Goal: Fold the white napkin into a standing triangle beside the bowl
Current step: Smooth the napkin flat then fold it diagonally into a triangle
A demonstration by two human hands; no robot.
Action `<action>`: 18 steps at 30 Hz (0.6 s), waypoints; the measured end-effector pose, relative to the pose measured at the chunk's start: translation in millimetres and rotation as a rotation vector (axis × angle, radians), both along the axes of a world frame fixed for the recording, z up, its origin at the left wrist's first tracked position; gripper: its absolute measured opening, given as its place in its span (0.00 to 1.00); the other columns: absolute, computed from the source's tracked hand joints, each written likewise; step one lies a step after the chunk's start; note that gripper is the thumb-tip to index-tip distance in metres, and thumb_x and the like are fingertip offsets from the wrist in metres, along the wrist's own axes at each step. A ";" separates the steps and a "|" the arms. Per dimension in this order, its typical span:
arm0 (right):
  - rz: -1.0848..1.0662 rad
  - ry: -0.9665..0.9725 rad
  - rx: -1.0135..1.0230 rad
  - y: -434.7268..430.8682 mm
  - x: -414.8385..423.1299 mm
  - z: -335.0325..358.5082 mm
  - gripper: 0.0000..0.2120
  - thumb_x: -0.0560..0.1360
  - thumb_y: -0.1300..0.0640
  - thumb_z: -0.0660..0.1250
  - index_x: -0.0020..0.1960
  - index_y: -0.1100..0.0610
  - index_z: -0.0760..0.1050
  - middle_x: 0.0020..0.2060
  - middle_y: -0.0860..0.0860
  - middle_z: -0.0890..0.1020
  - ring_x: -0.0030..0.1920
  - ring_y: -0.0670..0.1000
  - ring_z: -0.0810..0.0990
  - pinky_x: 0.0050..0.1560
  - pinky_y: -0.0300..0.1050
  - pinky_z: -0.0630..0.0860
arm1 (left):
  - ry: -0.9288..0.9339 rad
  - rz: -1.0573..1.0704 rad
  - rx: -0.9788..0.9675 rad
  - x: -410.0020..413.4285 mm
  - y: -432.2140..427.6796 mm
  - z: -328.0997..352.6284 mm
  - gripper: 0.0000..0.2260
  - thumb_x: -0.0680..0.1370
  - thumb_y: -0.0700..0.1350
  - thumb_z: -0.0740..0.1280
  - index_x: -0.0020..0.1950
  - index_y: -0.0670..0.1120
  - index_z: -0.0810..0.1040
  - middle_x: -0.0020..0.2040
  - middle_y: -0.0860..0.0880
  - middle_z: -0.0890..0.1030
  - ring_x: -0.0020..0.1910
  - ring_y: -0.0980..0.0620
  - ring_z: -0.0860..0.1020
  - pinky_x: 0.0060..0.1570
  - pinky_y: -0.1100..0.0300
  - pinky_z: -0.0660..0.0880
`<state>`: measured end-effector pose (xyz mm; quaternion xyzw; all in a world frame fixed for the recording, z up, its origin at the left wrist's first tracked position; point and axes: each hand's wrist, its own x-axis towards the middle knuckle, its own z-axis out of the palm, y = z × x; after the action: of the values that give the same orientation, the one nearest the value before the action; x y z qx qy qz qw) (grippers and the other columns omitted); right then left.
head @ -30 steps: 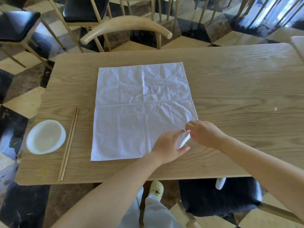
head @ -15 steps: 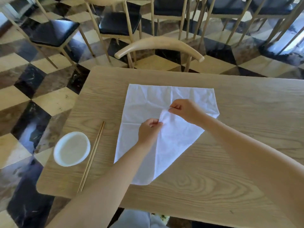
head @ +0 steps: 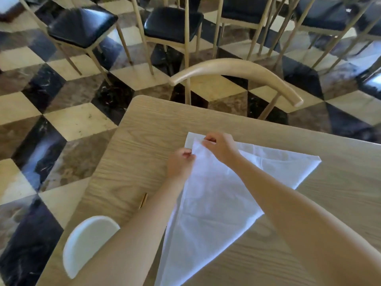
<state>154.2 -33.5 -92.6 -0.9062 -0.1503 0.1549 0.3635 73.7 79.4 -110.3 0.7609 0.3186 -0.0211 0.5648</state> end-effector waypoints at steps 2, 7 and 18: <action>-0.010 0.016 -0.003 8.8 10.0 -6.6 0.08 0.75 0.57 0.66 0.45 0.61 0.80 0.39 0.52 0.81 0.41 0.51 0.75 0.42 0.48 0.73 | 0.005 -0.012 0.026 15.0 8.1 -1.2 0.10 0.71 0.43 0.67 0.48 0.39 0.80 0.41 0.45 0.81 0.41 0.46 0.78 0.43 0.56 0.74; -0.006 -0.005 -0.048 24.6 27.3 -19.9 0.09 0.75 0.54 0.65 0.39 0.58 0.77 0.32 0.47 0.77 0.37 0.50 0.74 0.32 0.41 0.66 | -0.002 0.018 0.060 39.0 25.1 -10.0 0.06 0.75 0.40 0.65 0.47 0.40 0.80 0.38 0.49 0.78 0.31 0.59 0.74 0.25 0.74 0.67; -0.012 -0.083 -0.069 35.2 38.4 -42.9 0.08 0.74 0.53 0.66 0.43 0.58 0.77 0.41 0.50 0.80 0.41 0.51 0.75 0.35 0.45 0.70 | 0.057 0.027 0.290 48.0 28.9 -24.6 0.05 0.73 0.44 0.66 0.46 0.45 0.80 0.42 0.51 0.83 0.43 0.50 0.79 0.43 0.54 0.76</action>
<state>192.6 1.6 -135.5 -0.9248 -0.1541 0.1202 0.3263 121.7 108.3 -134.9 0.8293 0.3446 0.0111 0.4397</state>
